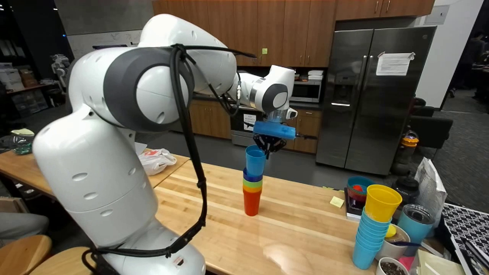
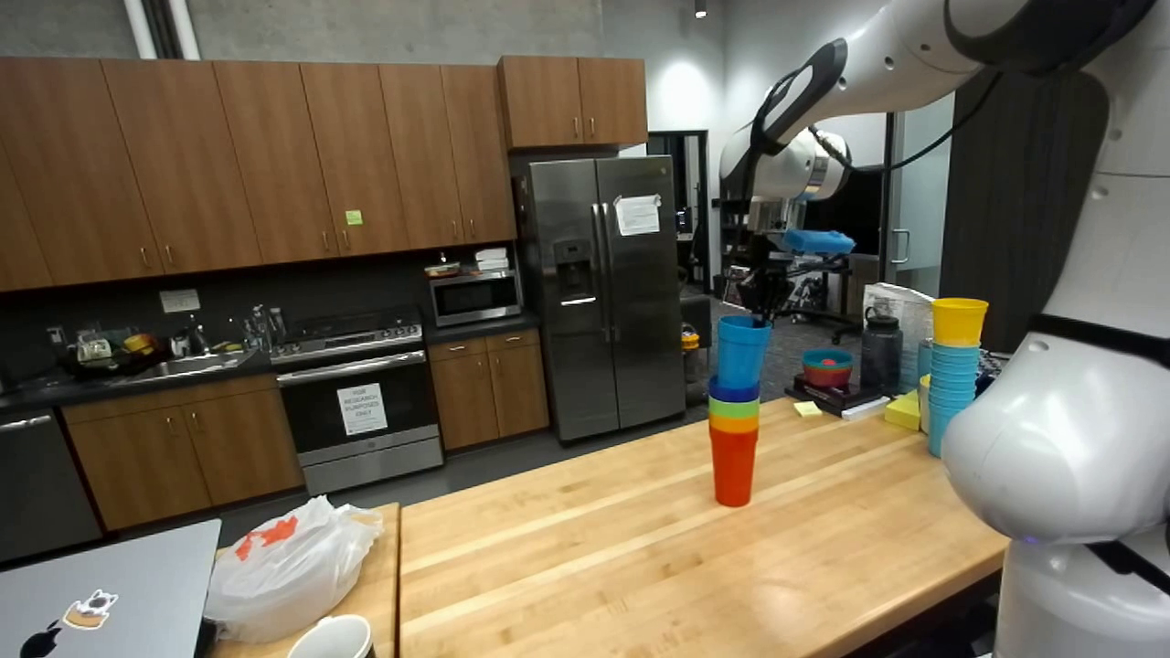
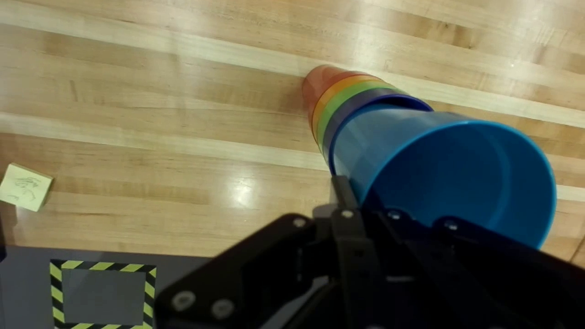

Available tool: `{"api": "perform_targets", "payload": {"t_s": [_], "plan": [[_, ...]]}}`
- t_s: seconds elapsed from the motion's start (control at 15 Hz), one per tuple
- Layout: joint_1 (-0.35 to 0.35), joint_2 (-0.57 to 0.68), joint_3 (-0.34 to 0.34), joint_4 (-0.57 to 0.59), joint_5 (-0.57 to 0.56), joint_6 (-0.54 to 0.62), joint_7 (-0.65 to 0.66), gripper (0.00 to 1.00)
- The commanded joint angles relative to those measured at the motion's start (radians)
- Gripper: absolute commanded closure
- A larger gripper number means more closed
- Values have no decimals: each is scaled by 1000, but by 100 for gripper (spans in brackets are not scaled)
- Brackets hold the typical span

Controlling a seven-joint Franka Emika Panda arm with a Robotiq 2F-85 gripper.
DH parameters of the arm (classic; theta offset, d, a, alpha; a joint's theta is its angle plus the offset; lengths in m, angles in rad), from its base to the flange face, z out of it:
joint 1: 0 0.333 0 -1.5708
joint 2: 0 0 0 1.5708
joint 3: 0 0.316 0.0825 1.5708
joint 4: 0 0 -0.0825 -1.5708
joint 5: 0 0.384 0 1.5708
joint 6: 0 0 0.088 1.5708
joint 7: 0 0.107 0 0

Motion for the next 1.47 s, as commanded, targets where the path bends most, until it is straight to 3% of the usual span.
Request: {"api": "perform_targets", "payload": {"t_s": [0.0,0.73,1.4], "plan": [[-9,-44,-9,20,-9,-39,4,99],[-16,-133,-41,72,-10,-72,12,99],[-21,-114,-98,19,47,-56,-19,99]]}}
